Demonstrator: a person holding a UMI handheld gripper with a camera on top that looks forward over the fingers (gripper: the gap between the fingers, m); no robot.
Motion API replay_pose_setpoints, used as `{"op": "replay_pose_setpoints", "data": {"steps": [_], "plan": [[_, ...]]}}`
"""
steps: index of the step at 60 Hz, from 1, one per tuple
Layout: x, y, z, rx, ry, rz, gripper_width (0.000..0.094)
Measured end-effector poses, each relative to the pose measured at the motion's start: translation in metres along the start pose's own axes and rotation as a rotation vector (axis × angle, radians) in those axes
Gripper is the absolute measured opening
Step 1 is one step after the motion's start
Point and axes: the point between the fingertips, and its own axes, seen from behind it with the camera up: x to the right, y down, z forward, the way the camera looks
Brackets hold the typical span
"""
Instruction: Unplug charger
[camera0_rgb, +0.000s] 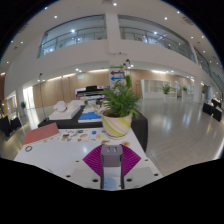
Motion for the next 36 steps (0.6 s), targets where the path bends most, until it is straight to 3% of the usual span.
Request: {"op": "replay_pose_setpoints", "data": {"steps": [9, 20, 25, 33, 36], "plan": [[0.068, 0.014, -0.020, -0.089, 0.077, 0.013, 0.0216], [0.116, 0.109, -0.015, -0.315, 0.087, -0.046, 0.0218], [0.120, 0.136, -0.010, -0.355, 0.073, -0.084, 0.0231], [0.121, 0.158, 0.007, -0.392, 0.066, -0.093, 0.0324], [0.120, 0.160, 0.009, -0.406, 0.057, -0.085, 0.0454]]}}
